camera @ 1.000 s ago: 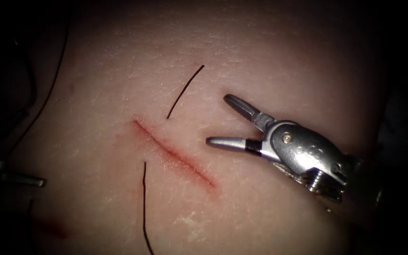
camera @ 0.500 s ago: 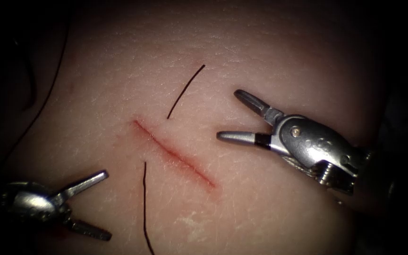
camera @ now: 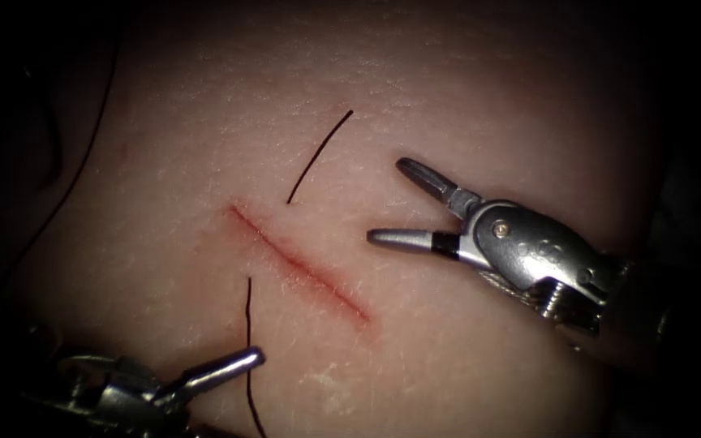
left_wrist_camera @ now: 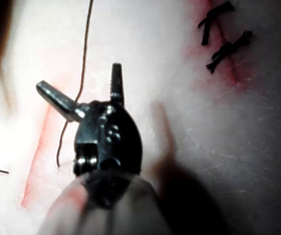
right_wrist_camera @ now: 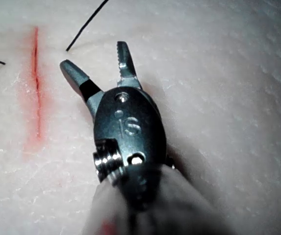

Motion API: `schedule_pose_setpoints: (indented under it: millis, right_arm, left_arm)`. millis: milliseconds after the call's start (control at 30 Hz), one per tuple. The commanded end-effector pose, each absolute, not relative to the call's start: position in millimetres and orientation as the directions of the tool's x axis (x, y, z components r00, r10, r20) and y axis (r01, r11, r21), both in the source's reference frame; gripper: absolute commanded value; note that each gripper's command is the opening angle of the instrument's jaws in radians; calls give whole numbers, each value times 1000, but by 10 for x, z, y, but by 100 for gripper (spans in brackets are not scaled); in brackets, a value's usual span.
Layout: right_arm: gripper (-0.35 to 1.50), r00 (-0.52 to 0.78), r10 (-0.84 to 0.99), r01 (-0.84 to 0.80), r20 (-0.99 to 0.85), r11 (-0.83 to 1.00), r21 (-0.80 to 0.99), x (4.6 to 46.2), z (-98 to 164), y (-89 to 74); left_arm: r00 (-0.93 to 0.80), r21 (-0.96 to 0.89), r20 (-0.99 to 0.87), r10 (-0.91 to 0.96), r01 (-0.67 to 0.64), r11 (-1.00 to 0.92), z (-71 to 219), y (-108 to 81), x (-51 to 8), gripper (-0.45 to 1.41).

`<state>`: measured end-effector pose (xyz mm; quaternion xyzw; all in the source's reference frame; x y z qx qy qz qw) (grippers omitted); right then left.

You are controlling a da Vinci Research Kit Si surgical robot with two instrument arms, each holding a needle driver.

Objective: Wound Closure

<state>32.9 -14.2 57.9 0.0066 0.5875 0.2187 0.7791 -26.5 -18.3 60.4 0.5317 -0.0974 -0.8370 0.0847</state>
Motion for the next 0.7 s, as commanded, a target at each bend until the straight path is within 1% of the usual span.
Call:
schedule_pose_setpoints:
  millis: [33, 100, 400, 500, 533, 600, 633, 667, 700]
  right_arm:
    - [121, 211, 348, -327, -913, 906, 270, 336, 586, -148]
    - [121, 211, 347, -323, -914, 907, 270, 337, 586, -149]
    - [120, 214, 344, -317, -914, 910, 269, 339, 587, -152]
    - [118, 214, 342, -311, -915, 912, 268, 339, 588, -155]
    - [116, 216, 341, -309, -915, 913, 267, 340, 588, -155]
    - [116, 217, 339, -305, -915, 914, 267, 341, 588, -157]
    - [115, 219, 338, -303, -915, 915, 265, 342, 589, -159]
    - [115, 221, 337, -301, -915, 916, 265, 342, 589, -160]
    - [113, 222, 336, -293, -915, 918, 267, 343, 589, -161]
  left_arm:
    - [-418, 258, -873, -252, 44, -965, 610, -191, -270, 78]
    - [-417, 280, -865, -278, 57, -958, 609, -195, -273, 74]
    - [-426, 349, -834, -351, 88, -933, 597, -201, -293, 74]
    - [-470, 381, -799, -376, 88, -920, 591, -202, -296, 69]
    - [-491, 392, -783, -383, 88, -916, 590, -203, -297, 64]
    - [-531, 409, -753, -388, 85, -909, 587, -204, -298, 47]
    - [-552, 417, -737, -391, 84, -905, 586, -204, -298, 4]
    - [-556, 420, -733, -393, 86, -904, 585, -204, -297, -25]
    - [-559, 418, -732, -390, 84, -905, 584, -202, -296, -45]
